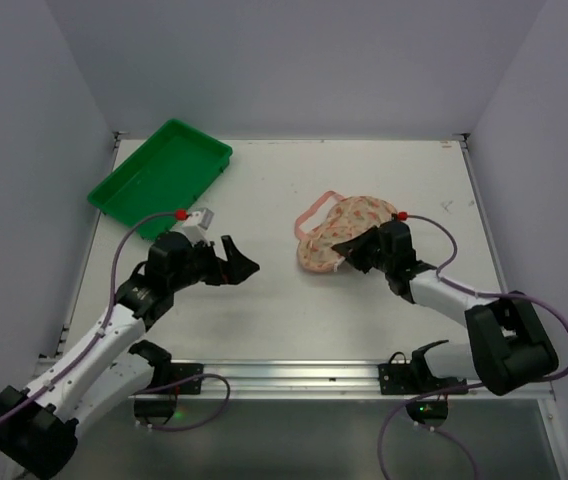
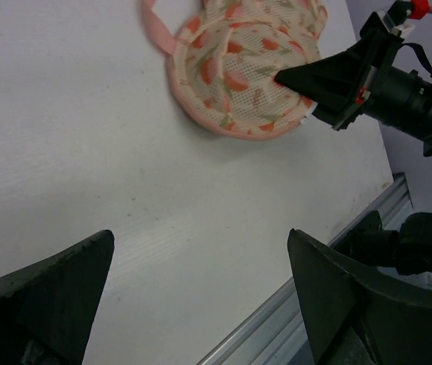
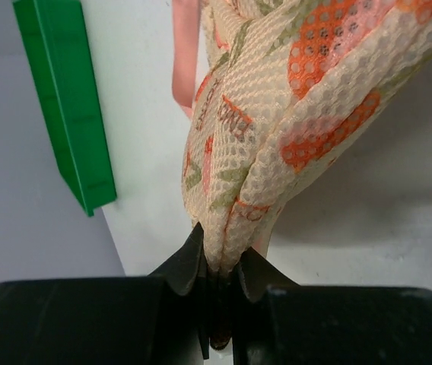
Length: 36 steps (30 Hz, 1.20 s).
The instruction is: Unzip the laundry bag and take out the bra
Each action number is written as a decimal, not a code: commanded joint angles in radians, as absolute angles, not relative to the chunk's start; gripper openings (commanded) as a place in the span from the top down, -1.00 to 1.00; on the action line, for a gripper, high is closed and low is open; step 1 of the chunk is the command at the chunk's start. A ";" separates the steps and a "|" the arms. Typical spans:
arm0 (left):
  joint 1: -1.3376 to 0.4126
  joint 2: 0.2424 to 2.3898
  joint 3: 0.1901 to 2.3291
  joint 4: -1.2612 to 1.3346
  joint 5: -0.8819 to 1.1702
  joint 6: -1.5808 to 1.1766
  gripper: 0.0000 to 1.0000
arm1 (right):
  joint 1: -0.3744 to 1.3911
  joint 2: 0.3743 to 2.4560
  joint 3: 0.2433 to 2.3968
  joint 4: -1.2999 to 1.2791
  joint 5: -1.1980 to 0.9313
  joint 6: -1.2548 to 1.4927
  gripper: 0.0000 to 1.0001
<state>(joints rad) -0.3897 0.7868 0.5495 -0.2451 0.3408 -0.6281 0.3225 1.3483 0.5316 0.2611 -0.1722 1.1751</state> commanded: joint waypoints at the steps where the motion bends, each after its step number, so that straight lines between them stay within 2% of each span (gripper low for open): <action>1: -0.579 0.833 0.571 -0.135 0.128 -0.793 -1.00 | 0.392 1.264 0.436 0.328 -0.034 1.293 1.00; 2: -0.691 0.886 0.577 -0.133 0.070 -0.816 -0.88 | 0.431 1.253 0.401 0.339 -0.005 1.324 1.00; 4: -0.844 0.995 0.612 -0.133 -0.079 -0.888 -0.83 | 0.462 1.238 0.376 0.337 0.018 1.353 1.00; 7: -0.999 1.142 0.658 -0.103 -0.218 -0.960 -0.77 | 0.506 1.258 0.353 0.339 0.026 1.399 1.00; 10: -1.080 1.232 0.707 -0.066 -0.294 -0.977 -0.69 | 0.548 1.291 0.354 0.344 0.017 1.428 1.00; 15: -1.106 1.334 0.736 0.038 -0.348 -0.962 -0.46 | 0.595 1.333 0.374 0.354 0.005 1.465 0.98; 23: -1.106 1.400 0.703 0.216 -0.370 -0.923 -0.13 | 0.630 1.382 0.408 0.376 -0.028 1.491 0.81; 24: -1.108 1.410 0.704 0.225 -0.364 -0.920 -0.12 | 0.632 1.385 0.413 0.376 -0.031 1.483 0.76; 25: -1.108 1.419 0.704 0.222 -0.364 -0.916 -0.12 | 0.632 1.388 0.417 0.374 -0.035 1.474 0.52; 26: -1.106 1.420 0.706 0.215 -0.364 -0.919 -0.12 | 0.634 1.390 0.426 0.367 -0.049 1.456 0.40; 27: -1.106 1.408 0.703 0.193 -0.371 -0.922 -0.12 | 0.634 1.385 0.431 0.358 -0.055 1.444 0.10; 30: -1.106 1.362 0.674 0.157 -0.397 -0.943 -0.12 | 0.634 1.362 0.488 0.212 -0.054 1.339 -0.35; 31: -1.106 1.345 0.661 0.143 -0.405 -0.968 -0.12 | 0.634 1.358 0.509 0.159 -0.054 1.306 -0.59; 34: -1.106 1.260 0.617 0.104 -0.422 -0.998 -0.19 | 0.630 1.327 0.569 -0.024 -0.038 1.195 -0.84; 36: -1.106 1.230 0.592 0.088 -0.422 -1.006 -0.23 | 0.626 1.301 0.586 -0.116 -0.020 1.132 -0.92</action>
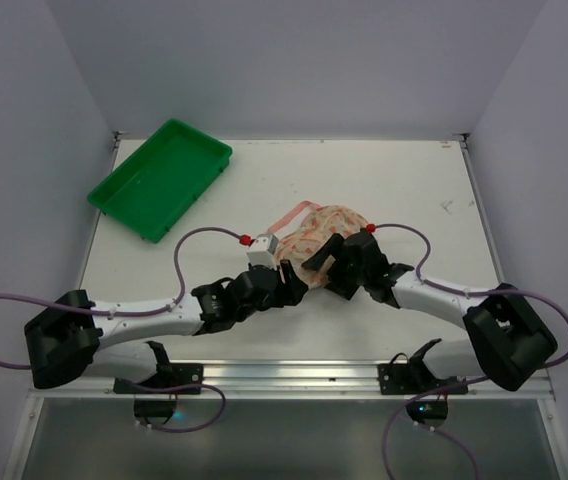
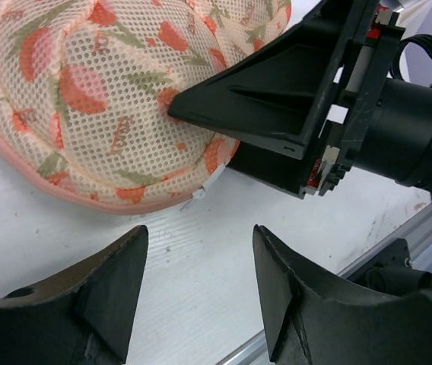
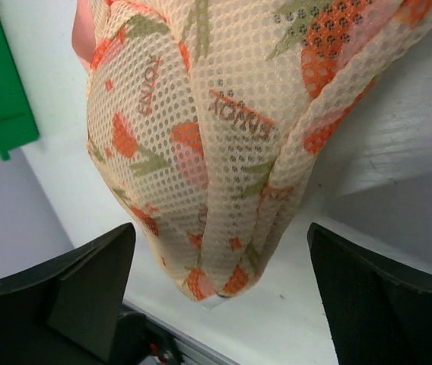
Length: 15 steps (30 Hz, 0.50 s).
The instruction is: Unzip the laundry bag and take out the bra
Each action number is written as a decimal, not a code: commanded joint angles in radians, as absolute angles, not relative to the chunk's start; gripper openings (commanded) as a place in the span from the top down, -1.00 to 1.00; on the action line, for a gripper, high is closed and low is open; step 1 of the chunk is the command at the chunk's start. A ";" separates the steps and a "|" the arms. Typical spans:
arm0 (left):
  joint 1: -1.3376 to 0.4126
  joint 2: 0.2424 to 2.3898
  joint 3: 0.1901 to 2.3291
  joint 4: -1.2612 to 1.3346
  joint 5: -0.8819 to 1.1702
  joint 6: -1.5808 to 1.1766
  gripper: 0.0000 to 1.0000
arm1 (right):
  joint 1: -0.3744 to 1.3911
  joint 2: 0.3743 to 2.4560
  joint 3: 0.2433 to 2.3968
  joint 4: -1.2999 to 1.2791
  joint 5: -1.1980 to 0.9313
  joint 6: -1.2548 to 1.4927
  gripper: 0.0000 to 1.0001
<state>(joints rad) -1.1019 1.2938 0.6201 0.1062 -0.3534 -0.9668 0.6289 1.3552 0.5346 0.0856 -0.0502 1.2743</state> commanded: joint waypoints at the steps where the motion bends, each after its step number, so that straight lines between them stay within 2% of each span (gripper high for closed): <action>1: -1.106 1.212 0.586 0.080 -0.420 -1.012 -0.23 | 0.621 1.270 0.589 -0.139 -0.002 1.114 -0.97; 8: -1.106 1.178 0.531 0.132 -0.384 -1.016 -0.24 | 0.409 1.236 0.586 -0.173 -0.115 0.957 -0.96; 15: -1.106 1.187 0.523 0.160 -0.365 -0.993 -0.24 | 0.305 1.354 0.624 -0.061 -0.224 0.900 -0.79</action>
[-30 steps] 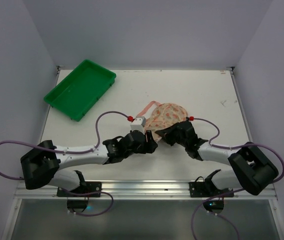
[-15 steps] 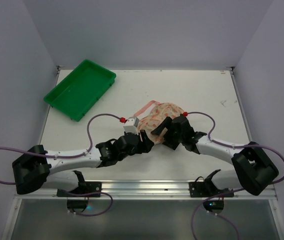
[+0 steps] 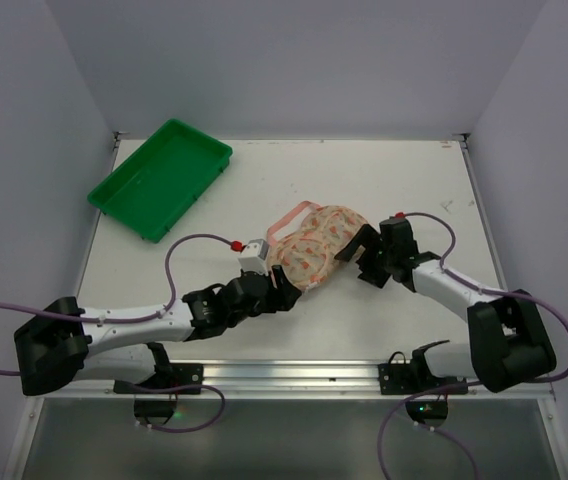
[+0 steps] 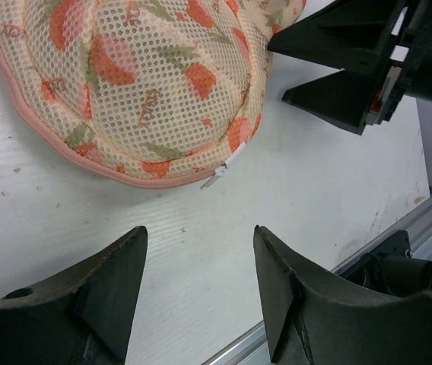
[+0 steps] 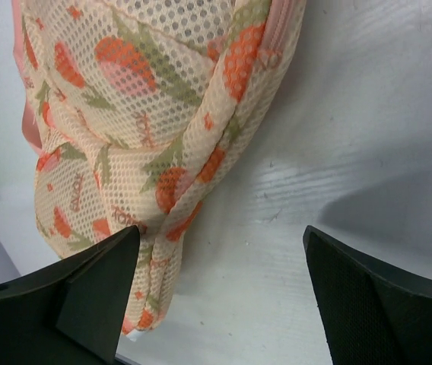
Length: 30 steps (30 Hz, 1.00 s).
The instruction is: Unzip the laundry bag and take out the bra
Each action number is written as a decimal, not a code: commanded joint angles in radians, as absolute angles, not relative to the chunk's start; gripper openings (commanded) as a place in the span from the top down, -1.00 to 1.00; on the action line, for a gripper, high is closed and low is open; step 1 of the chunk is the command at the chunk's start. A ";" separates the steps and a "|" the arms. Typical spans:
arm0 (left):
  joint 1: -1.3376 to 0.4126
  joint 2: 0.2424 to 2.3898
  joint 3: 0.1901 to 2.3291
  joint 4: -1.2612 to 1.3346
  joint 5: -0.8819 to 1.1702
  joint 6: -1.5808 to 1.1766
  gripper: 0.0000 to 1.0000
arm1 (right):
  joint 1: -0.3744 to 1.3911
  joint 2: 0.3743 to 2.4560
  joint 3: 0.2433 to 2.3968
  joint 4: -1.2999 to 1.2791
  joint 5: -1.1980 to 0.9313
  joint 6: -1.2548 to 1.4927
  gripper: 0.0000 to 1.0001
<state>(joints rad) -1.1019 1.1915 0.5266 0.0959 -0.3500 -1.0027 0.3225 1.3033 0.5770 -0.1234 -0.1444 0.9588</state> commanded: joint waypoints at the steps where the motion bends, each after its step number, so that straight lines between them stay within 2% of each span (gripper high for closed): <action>1: -1.106 1.187 0.522 0.164 -0.364 -0.991 -0.24 | 0.304 1.370 0.633 -0.025 -0.229 0.899 -0.78; 8: -1.106 1.213 0.511 0.201 -0.334 -0.991 -0.22 | 0.296 1.491 0.638 0.157 -0.268 0.978 -0.55; 9: -1.106 1.216 0.511 0.202 -0.331 -0.994 -0.22 | 0.296 1.496 0.623 0.193 -0.275 0.997 -0.33; 11: -1.106 1.224 0.506 0.207 -0.325 -1.003 -0.21 | 0.296 1.503 0.580 0.273 -0.284 1.046 -0.08; 12: -1.106 1.226 0.503 0.207 -0.324 -1.006 -0.21 | 0.296 1.506 0.566 0.297 -0.285 1.060 0.22; 15: -1.106 1.223 0.492 0.201 -0.336 -1.017 -0.21 | 0.296 1.497 0.503 0.382 -0.281 1.104 0.60; 16: -1.104 1.223 0.489 0.201 -0.339 -1.022 -0.21 | 0.296 1.493 0.470 0.420 -0.281 1.127 0.83; 18: -1.106 1.223 0.483 0.201 -0.348 -1.028 -0.21 | 0.298 1.470 0.436 0.449 -0.281 1.150 1.00; 23: -1.106 1.235 0.483 0.225 -0.341 -1.028 -0.21 | 0.304 1.369 0.319 0.520 -0.279 1.267 1.00; 30: -1.104 1.293 0.483 0.264 -0.334 -1.002 -0.19 | 0.344 1.227 0.268 0.460 -0.213 1.345 1.00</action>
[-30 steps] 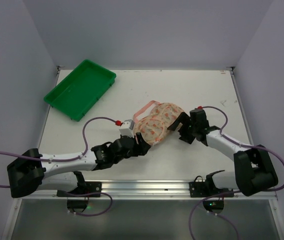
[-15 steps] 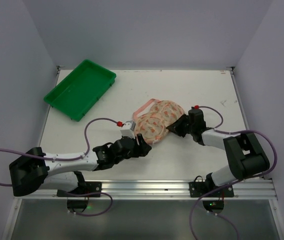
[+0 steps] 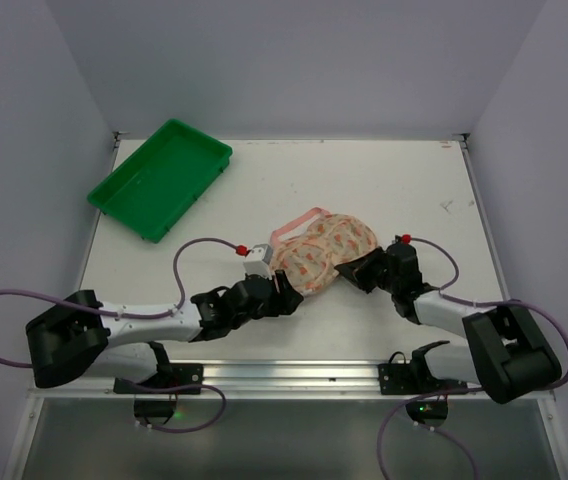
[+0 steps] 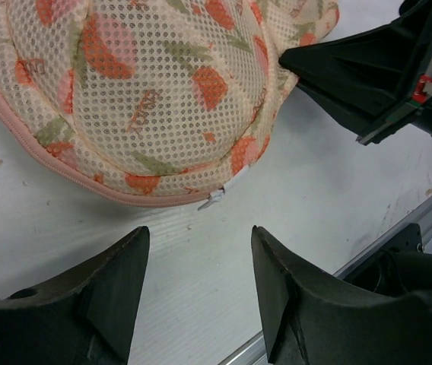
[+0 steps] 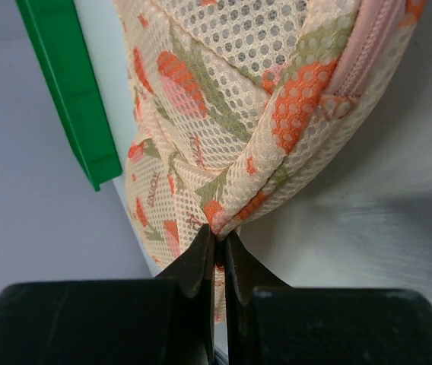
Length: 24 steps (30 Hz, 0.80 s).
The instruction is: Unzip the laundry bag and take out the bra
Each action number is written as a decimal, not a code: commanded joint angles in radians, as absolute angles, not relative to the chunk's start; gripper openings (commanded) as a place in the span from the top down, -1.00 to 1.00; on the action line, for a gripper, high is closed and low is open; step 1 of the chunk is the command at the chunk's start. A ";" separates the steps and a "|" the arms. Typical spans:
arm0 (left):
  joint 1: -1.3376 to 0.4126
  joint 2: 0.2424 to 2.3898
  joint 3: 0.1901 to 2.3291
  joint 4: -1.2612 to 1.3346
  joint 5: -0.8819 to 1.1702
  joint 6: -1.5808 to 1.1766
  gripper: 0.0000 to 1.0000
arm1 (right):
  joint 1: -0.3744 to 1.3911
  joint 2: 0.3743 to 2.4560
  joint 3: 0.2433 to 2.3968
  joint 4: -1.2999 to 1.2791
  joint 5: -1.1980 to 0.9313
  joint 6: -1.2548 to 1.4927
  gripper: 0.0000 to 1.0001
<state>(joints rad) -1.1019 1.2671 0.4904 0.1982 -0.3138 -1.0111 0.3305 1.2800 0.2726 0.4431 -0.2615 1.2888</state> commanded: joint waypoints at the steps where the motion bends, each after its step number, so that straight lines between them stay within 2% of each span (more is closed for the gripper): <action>1: -1.106 1.299 0.485 0.265 -0.336 -1.000 -0.15 | 0.350 1.220 0.276 0.430 -0.206 1.345 1.00; 5: -1.108 1.331 0.502 0.271 -0.322 -0.991 -0.03 | 0.353 1.197 0.275 0.420 -0.193 1.354 1.00; 16: -1.109 1.433 0.534 0.360 -0.270 -1.003 -0.01 | 0.376 1.190 0.276 0.416 -0.181 1.377 1.00; 24: -1.109 1.456 0.537 0.368 -0.340 -1.051 0.06 | 0.390 1.215 0.273 0.439 -0.190 1.393 1.00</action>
